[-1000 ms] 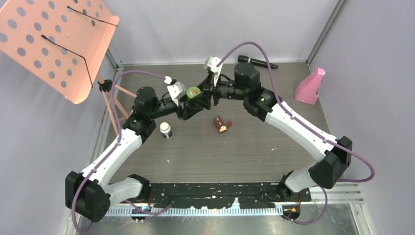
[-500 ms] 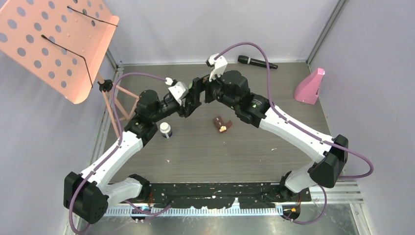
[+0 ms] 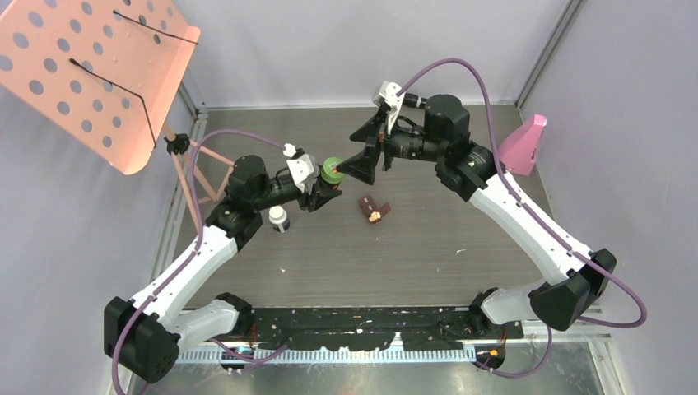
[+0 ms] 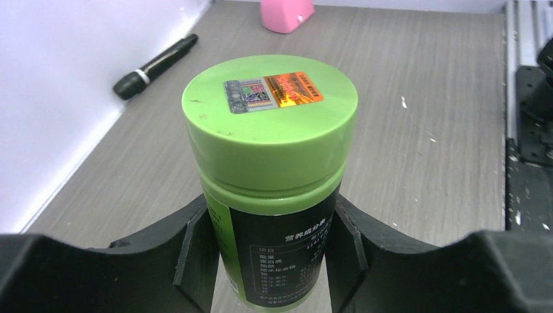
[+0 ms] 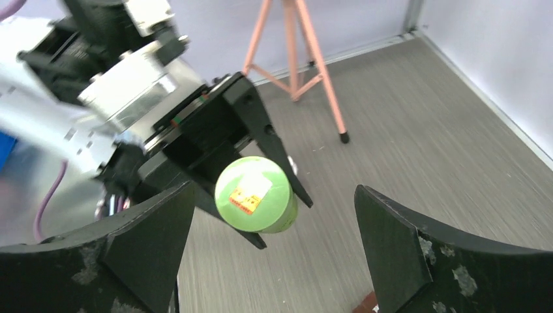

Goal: Sort the pills into containers
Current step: Screw the lid of the pill bottle onto the pill bottle.

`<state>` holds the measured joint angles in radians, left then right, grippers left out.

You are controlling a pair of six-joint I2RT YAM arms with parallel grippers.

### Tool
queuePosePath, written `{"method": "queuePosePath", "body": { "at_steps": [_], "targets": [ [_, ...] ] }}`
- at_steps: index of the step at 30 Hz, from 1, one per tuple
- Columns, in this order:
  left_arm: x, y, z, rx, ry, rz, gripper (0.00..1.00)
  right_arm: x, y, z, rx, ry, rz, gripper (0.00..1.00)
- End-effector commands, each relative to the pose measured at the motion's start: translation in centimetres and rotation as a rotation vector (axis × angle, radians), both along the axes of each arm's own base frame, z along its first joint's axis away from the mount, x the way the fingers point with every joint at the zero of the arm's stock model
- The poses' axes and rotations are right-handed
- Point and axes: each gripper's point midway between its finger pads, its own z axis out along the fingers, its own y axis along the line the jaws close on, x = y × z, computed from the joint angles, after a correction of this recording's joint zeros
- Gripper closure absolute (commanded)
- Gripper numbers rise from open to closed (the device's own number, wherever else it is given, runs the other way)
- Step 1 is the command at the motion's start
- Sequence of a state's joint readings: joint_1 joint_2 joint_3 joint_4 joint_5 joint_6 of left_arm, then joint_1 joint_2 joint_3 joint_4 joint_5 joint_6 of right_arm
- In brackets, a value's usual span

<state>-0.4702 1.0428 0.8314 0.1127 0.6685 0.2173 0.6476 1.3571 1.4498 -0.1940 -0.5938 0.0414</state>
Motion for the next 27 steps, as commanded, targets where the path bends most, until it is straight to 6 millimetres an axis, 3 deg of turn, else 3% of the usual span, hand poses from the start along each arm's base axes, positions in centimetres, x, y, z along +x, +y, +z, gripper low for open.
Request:
{"method": "queuePosePath", "body": {
  "at_steps": [1, 10, 14, 23, 27],
  "targets": [
    [-2.1, -0.6, 1.2, 0.008, -0.050, -0.126, 1.00, -5.2, -0.1, 0.9, -0.034, -0.113, 0.350, 0.00],
    [-2.1, -0.5, 0.0, 0.064, -0.016, -0.136, 1.00, -4.7, 0.2, -3.1, -0.233, -0.160, 0.370, 0.04],
    [-2.1, -0.2, -0.6, 0.101, -0.016, -0.132, 1.00, -4.1, 0.8, -4.1, -0.287, -0.172, 0.345, 0.11],
    [-2.9, -0.2, -0.8, 0.127, -0.022, -0.177, 1.00, -3.2, 1.9, -4.7, -0.310, -0.179, 0.360, 0.29],
    [-2.8, -0.2, -0.8, 0.129, -0.026, -0.176, 1.00, -2.9, 2.3, -5.2, -0.317, -0.160, 0.361, 0.47]
  ]
}}
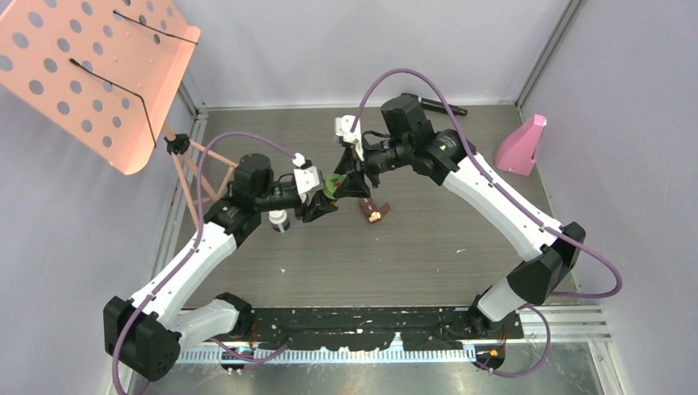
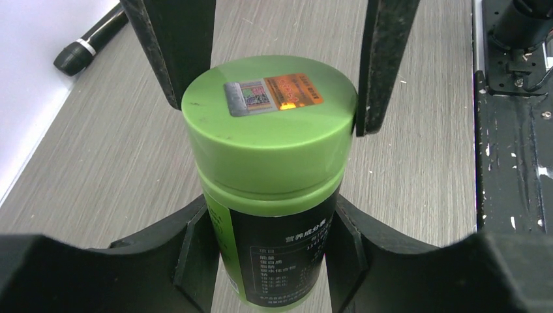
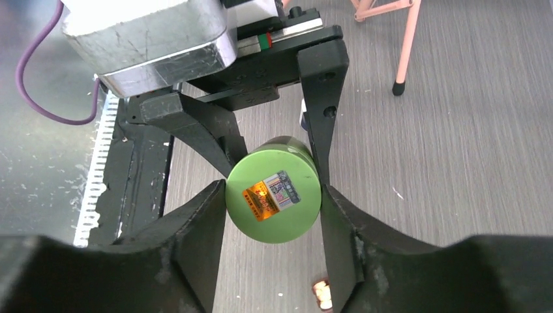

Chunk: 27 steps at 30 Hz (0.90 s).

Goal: Sort the pills into containers
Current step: Screw the lid of the pill bottle onto the pill bottle.

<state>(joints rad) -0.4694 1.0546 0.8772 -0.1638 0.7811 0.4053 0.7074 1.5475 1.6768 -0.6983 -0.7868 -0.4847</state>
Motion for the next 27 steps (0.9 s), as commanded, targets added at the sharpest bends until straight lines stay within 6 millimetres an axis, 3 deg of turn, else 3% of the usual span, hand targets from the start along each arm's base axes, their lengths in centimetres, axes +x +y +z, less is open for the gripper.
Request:
{"method": "queuePosePath", "body": {
  "at_steps": [1, 4, 8, 11, 12, 14, 16, 20, 24, 26, 27],
  "targets": [
    [-0.1, -0.4, 2.8, -0.032, -0.078, -0.040, 1.00, 0.5, 0.5, 1.3, 0.016, -0.052, -0.003, 0.52],
    [0.2, -0.3, 2.8, -0.029, -0.084, -0.023, 1.00, 0.8, 0.7, 0.7, -0.003, -0.042, -0.032, 0.60],
    [2.1, 0.6, 2.9, -0.016, -0.115, 0.091, 1.00, 2.3, 1.3, -0.1, -0.005, 0.019, -0.154, 0.90],
    [4.4, 1.8, 3.2, -0.028, -0.172, 0.237, 1.00, 4.8, 2.2, -0.1, 0.026, 0.100, -0.391, 0.94],
    [4.9, 2.2, 2.9, -0.019, -0.174, 0.272, 1.00, 7.5, 1.1, -0.5, 0.014, 0.081, -0.592, 0.94],
    [5.5, 2.8, 2.7, -0.007, -0.178, 0.319, 1.00, 9.7, 0.0, -0.6, 0.069, 0.203, -0.876, 0.94],
    [5.9, 3.0, 3.2, -0.012, -0.202, 0.342, 1.00, 10.7, -0.1, -0.2, 0.137, 0.298, -1.012, 0.94],
    [6.2, 3.3, 3.1, -0.016, -0.214, 0.366, 1.00, 11.4, 0.7, 1.2, 0.259, 0.449, -1.136, 0.94],
    [6.5, 3.5, 2.8, -0.018, -0.202, 0.389, 1.00, 11.2, 1.4, 2.3, 0.320, 0.529, -1.131, 0.93],
    [6.5, 3.5, 2.7, -0.017, -0.199, 0.392, 1.00, 11.1, 1.5, 2.8, 0.339, 0.537, -1.109, 0.76],
    [6.5, 3.6, 2.6, -0.017, -0.196, 0.395, 1.00, 10.6, 1.7, 3.4, 0.348, 0.541, -1.071, 0.57]
  ]
}}
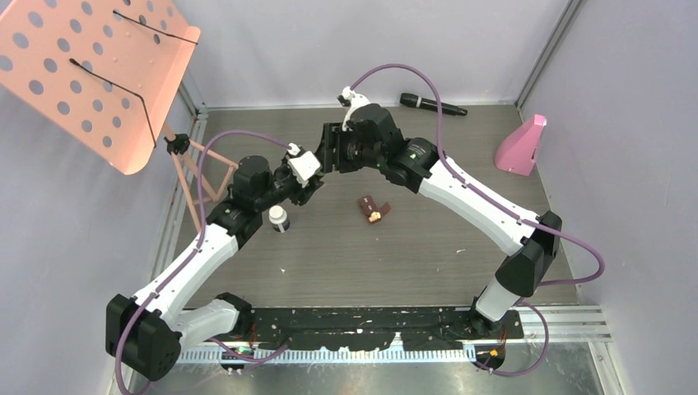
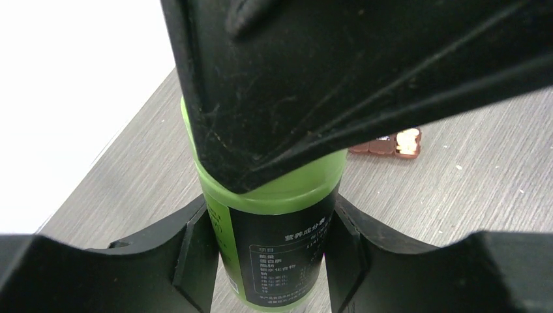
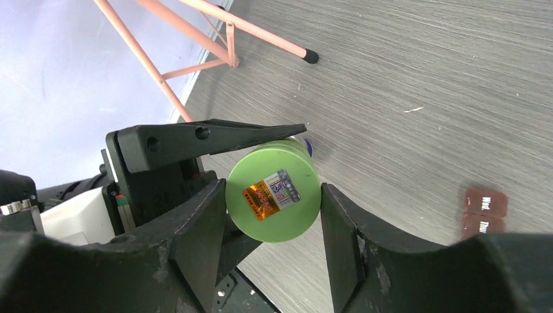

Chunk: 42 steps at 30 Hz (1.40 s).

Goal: Sort the pills into containers
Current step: Screw the lid of the pill bottle onto the pill bottle, then place the pill bottle at the center of the board.

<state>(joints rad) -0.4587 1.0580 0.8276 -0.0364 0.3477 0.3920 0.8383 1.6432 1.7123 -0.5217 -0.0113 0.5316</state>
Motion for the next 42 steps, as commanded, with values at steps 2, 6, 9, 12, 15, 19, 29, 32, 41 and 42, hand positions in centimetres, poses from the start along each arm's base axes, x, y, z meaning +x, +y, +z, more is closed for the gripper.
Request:
{"method": "queuePosePath", "body": {
  "at_steps": [2, 6, 9, 12, 15, 19, 29, 32, 41, 42],
  "targets": [
    [-0.4, -0.9, 3.2, -0.072, -0.095, -0.040, 1.00, 2.8, -1.1, 5.4, 0.173, -0.108, -0.093, 0.31],
    [-0.9, -1.4, 3.1, -0.081, -0.085, -0.073, 1.00, 1.2, -1.1, 5.5, 0.198, -0.208, 0.124, 0.15],
    [-1.7, -2.0, 3.1, -0.085, -0.072, -0.132, 1.00, 1.0, -2.3, 5.3, 0.150, -0.292, 0.239, 0.14],
    [-2.9, -3.0, 3.0, -0.092, -0.041, -0.215, 1.00, -0.5, -2.9, 4.7, 0.091, -0.403, 0.403, 0.13],
    [-3.9, -3.6, 2.5, -0.093, 0.004, -0.274, 1.00, -2.8, -3.0, 5.2, 0.087, -0.494, 0.545, 0.11],
    [-4.9, -4.2, 2.7, -0.110, 0.020, -0.336, 1.00, -4.8, -2.7, 5.5, 0.113, -0.553, 0.670, 0.11],
    [-7.4, -5.1, 3.5, -0.145, 0.035, -0.472, 1.00, -7.8, -2.3, 4.1, 0.163, -0.554, 0.870, 0.11],
    [-7.7, -5.2, 3.6, -0.150, 0.038, -0.484, 1.00, -7.1, -2.5, 3.4, 0.117, -0.570, 0.839, 0.13],
    [-7.6, -5.2, 3.9, -0.153, 0.023, -0.486, 1.00, -7.5, -3.1, 0.6, 0.040, -0.544, 0.862, 0.16],
    [-7.6, -5.3, 4.0, -0.154, 0.023, -0.486, 1.00, -7.2, -3.0, 0.5, 0.031, -0.544, 0.850, 0.17]
  ]
}}
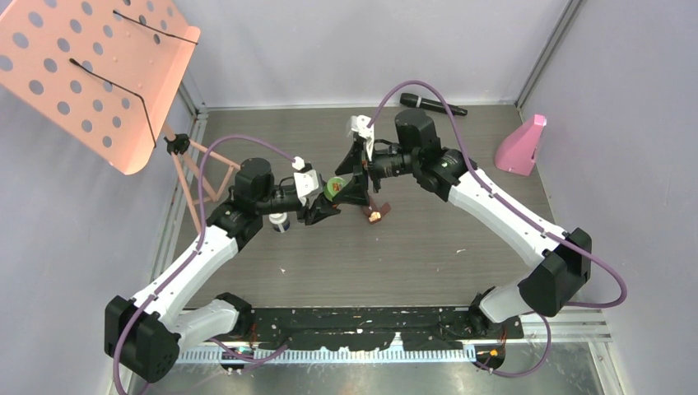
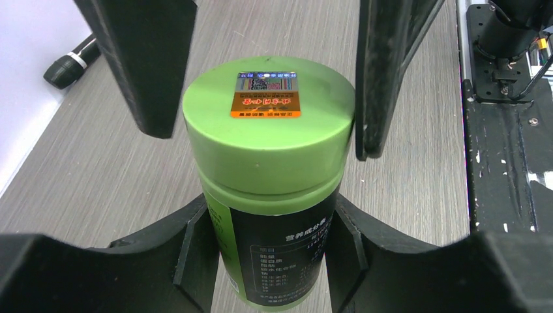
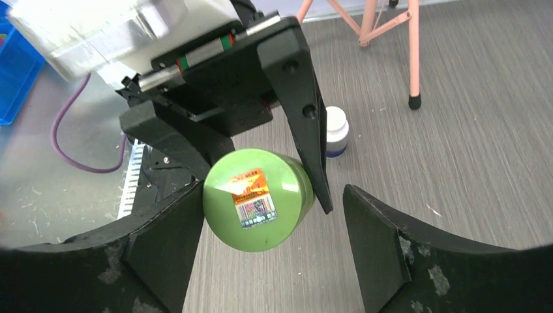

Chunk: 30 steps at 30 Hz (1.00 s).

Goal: Sort the pills into containers
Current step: Place the pill bottle at the center of the board.

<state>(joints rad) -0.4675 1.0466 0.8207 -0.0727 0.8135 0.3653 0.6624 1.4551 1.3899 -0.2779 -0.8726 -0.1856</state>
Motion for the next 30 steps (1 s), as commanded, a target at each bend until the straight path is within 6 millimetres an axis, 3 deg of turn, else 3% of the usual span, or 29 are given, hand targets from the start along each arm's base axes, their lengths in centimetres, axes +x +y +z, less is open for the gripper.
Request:
{"method": "queuePosePath", "body": {
  "at_steps": [1, 4, 9, 11, 14, 17, 20, 22, 27, 30],
  "targets": [
    [-0.3, -0.4, 3.7, -0.062, -0.078, -0.029, 1.00, 0.0, -0.3, 0.1, -0.013, -0.057, -0.020, 0.20],
    [0.1, -0.4, 3.9, -0.063, -0.087, -0.013, 1.00, 0.6, 0.0, 0.2, -0.011, -0.054, -0.058, 0.29],
    [2.0, 0.4, 3.9, -0.054, -0.111, 0.099, 1.00, 2.3, 0.9, 1.2, 0.051, -0.034, -0.170, 0.64],
    [3.1, 0.9, 4.0, -0.053, -0.133, 0.169, 1.00, 2.5, 1.6, 1.6, 0.079, -0.013, -0.221, 0.73],
    [4.2, 1.6, 4.1, -0.048, -0.148, 0.238, 1.00, 4.0, 2.3, 1.7, 0.103, 0.048, -0.379, 0.80],
    [4.3, 1.6, 4.1, -0.048, -0.149, 0.245, 1.00, 3.8, 3.3, 1.6, 0.114, 0.112, -0.448, 0.79],
    [4.4, 1.7, 4.2, -0.057, -0.148, 0.251, 1.00, 3.9, 4.0, 0.5, 0.082, 0.136, -0.462, 0.49],
    [4.4, 1.7, 4.3, -0.066, -0.150, 0.257, 1.00, 4.1, 4.0, -0.2, 0.051, 0.138, -0.475, 0.39],
    [4.5, 1.9, 4.3, -0.073, -0.152, 0.277, 1.00, 4.6, 3.3, -0.9, -0.017, 0.105, -0.501, 0.37],
    [4.6, 2.0, 4.6, -0.094, -0.159, 0.290, 0.94, 4.7, 3.2, -1.3, -0.044, 0.104, -0.503, 0.35]
  ]
}}
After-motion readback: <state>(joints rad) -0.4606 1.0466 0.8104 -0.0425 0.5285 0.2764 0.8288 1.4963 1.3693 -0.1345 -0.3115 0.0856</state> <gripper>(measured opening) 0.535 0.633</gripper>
